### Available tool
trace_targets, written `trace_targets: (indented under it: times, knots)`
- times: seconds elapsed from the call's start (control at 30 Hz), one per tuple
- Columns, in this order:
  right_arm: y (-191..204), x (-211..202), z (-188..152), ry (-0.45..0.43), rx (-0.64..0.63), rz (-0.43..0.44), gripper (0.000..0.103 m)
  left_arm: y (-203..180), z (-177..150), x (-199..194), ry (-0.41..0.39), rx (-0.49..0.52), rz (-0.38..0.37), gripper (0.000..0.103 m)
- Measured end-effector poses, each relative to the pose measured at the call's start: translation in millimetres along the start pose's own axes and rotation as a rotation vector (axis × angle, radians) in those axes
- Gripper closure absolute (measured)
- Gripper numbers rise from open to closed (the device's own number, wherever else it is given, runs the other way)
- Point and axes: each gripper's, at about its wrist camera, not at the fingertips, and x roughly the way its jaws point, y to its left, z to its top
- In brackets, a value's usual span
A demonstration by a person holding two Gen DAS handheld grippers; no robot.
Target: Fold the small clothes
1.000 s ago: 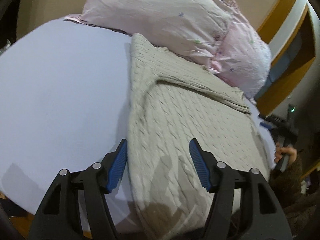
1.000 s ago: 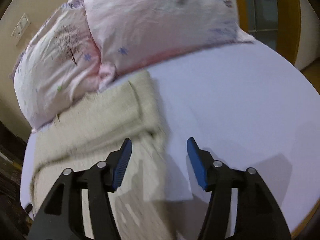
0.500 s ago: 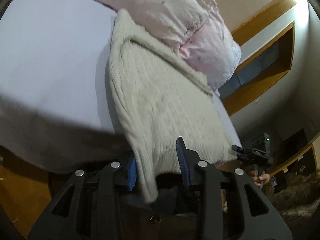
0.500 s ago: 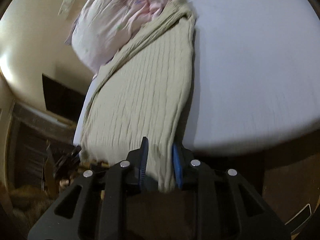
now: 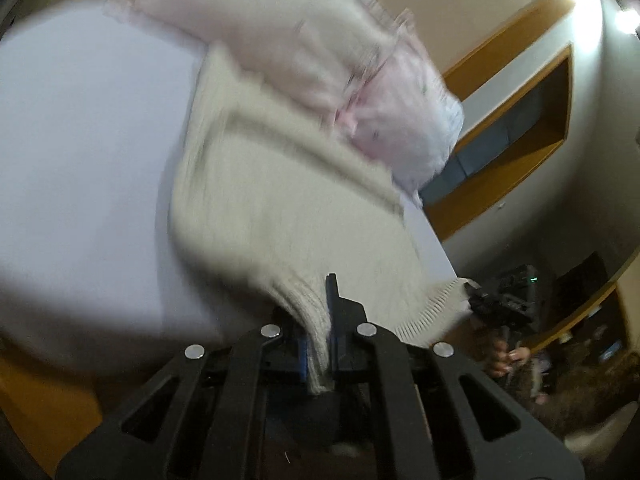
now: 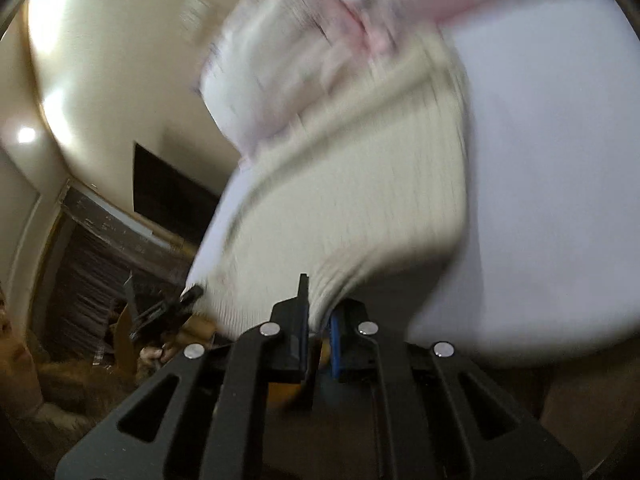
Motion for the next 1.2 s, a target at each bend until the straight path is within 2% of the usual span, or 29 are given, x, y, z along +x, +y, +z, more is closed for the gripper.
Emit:
trace_targets:
  times: [0.13,0.2,0.23,0.33,0.43,0.5,0.6,0.67,0.73,0.77,0.8,0.83,0.87,0.9,0.93,0.97,1.03,1.2]
  knots:
    - [5,17,79,-0.149,-0.056,-0.005,0.095,-6,81,18,-0.124,0.067,0.101,0.096]
    - [-3,41,125,-0.213,-0.045,-0.032,0.095,2,124,43,-0.144,0.050,0.149,0.096]
    - [-9,54,143,-0.227,-0.035,-0.059,0.095,8,148,60,-0.149,0.047,0.191,0.096]
    - [-39,101,187,-0.204,0.023,-0.151,0.095,29,186,104,-0.139,0.046,0.299,0.096]
    - [-66,142,201,-0.173,0.104,-0.238,0.095,58,211,154,-0.085,-0.010,0.359,0.097]
    - [-90,159,206,-0.174,0.157,-0.297,0.095,71,218,171,-0.067,-0.026,0.381,0.097]
    - [-109,172,200,-0.190,0.218,-0.339,0.095,86,227,188,-0.057,-0.048,0.387,0.096]
    - [-121,178,197,-0.181,0.274,-0.357,0.093,98,231,192,-0.040,-0.100,0.355,0.096]
    - [-126,179,193,-0.169,0.304,-0.389,0.073,108,234,190,-0.029,-0.165,0.298,0.093]
    - [-126,177,191,-0.172,0.305,-0.376,0.056,108,235,187,-0.031,-0.183,0.276,0.089]
    - [-123,173,190,-0.184,0.294,-0.382,0.040,110,234,179,-0.044,-0.212,0.240,0.077]
    - [-119,167,189,-0.202,0.280,-0.389,0.032,110,233,171,-0.065,-0.222,0.235,0.063]
    - [-115,162,189,-0.217,0.272,-0.406,0.023,109,233,161,-0.098,-0.224,0.238,0.036]
    - [-113,158,188,-0.236,0.268,-0.443,0.007,107,231,143,-0.156,-0.214,0.253,0.020]
    - [-108,144,184,-0.292,0.248,-0.473,0.004,104,229,130,-0.193,-0.204,0.266,0.019]
    - [-105,137,181,-0.324,0.227,-0.465,0.003,103,226,121,-0.204,-0.198,0.274,0.019]
    - [-106,119,170,-0.386,0.196,-0.450,0.002,104,215,111,-0.155,-0.200,0.300,0.019]
    - [-126,112,167,-0.371,0.271,-0.385,0.002,113,186,122,-0.017,-0.215,0.338,0.021]
